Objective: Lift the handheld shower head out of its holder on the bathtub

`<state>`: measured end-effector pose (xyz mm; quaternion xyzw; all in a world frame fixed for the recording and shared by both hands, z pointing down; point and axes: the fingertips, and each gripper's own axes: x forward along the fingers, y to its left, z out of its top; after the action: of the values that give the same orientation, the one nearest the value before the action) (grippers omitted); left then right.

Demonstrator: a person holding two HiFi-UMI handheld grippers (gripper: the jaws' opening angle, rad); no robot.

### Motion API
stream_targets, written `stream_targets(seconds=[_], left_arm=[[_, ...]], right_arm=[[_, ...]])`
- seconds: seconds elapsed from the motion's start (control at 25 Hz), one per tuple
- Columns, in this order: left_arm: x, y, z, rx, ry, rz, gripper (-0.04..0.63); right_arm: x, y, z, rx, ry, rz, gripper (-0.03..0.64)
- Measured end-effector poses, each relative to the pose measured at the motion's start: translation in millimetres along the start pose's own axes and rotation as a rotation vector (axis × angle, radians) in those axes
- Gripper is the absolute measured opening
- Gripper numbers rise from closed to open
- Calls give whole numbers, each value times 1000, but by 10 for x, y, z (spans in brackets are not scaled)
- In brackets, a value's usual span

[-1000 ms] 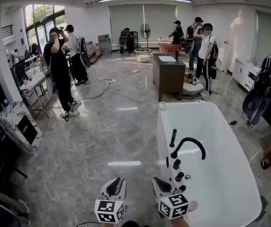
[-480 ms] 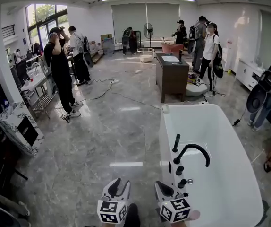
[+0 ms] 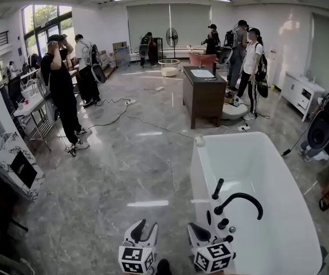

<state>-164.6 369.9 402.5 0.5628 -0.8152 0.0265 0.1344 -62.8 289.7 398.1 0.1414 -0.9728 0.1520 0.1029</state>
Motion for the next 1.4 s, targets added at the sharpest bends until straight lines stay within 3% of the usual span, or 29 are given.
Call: stream_targets(seconds=[0.32, 0.68, 1.0, 1.4], left_arm=[[973, 870, 460, 14, 0, -37, 176], [1836, 1531, 554, 31, 9, -92, 176], [2545, 1335, 476, 45, 60, -179, 178], [3645, 533, 536, 92, 88, -328, 182]], right_arm=[[1210, -180, 449, 13, -3, -47, 5], [2107, -466, 615, 18, -21, -124, 6], [2236, -1072, 751, 45, -44, -219, 6], [2079, -2245, 1089, 73, -117, -371, 6]])
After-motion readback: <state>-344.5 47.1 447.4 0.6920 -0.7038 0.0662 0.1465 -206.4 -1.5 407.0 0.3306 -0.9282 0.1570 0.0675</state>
